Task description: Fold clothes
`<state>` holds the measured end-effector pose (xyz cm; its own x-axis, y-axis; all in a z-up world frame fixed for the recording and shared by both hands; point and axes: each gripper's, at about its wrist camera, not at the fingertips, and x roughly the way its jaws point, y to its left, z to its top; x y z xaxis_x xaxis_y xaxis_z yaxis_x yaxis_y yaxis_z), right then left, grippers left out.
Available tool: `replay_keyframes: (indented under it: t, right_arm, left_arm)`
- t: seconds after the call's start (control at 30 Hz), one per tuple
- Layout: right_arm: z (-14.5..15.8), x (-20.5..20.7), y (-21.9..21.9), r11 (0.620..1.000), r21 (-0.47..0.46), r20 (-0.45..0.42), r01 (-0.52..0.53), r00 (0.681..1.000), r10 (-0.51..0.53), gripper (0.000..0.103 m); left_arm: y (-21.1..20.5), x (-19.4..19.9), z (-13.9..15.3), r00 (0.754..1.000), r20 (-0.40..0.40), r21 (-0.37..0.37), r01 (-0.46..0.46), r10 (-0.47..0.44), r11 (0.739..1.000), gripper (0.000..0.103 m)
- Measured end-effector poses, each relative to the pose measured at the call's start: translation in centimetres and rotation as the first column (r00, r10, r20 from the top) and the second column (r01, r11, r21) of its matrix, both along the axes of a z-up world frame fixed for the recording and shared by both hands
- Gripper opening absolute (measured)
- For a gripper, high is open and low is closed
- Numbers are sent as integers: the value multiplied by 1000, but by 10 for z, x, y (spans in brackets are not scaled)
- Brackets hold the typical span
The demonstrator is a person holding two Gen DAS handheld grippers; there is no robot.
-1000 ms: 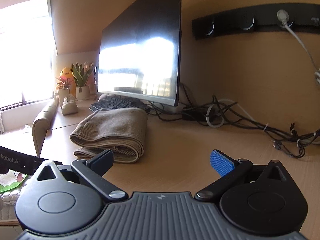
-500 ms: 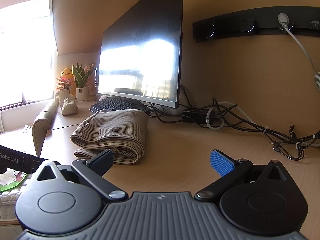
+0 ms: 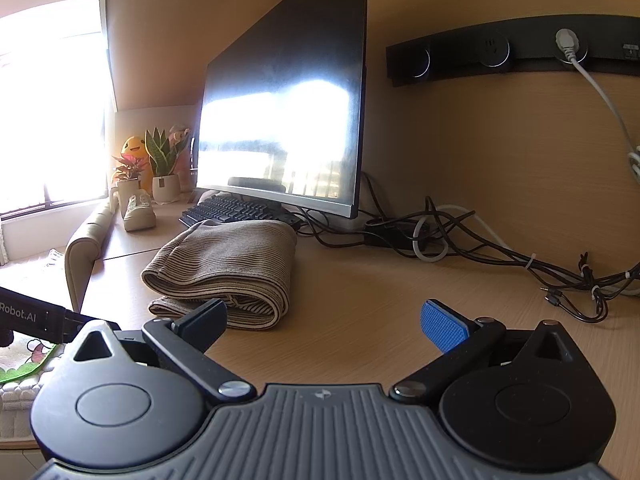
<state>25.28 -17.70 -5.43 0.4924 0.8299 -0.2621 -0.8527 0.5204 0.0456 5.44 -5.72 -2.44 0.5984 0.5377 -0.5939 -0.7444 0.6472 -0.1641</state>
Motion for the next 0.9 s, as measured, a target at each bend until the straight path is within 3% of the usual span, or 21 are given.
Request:
replay_keyframes:
  t: [0.9]
  right_arm:
    - [-1, 0, 0, 1000, -2, -5, -2, 1000, 2, 103]
  left_arm:
    - [-2, 0, 0, 1000, 1, -2, 2, -2, 1000, 103]
